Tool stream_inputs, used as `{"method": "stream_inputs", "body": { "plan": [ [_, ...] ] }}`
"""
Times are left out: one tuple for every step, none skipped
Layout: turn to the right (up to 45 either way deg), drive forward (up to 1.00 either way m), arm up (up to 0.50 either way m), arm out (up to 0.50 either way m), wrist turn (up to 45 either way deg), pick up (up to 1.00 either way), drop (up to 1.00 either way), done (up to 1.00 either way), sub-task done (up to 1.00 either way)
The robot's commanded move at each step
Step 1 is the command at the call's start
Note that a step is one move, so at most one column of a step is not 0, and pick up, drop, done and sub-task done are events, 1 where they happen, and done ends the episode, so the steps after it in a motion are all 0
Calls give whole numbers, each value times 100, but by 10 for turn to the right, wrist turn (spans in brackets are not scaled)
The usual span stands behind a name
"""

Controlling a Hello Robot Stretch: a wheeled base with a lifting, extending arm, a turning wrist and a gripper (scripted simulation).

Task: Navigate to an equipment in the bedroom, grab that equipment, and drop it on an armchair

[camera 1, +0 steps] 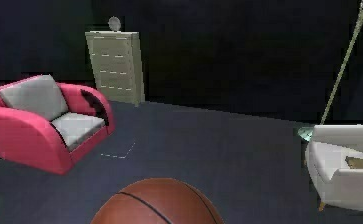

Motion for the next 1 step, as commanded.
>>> {"method": "stream_inputs", "body": {
  "plan": [
    [210, 0, 0, 0, 0, 0, 0, 0, 0]
  ]
}}
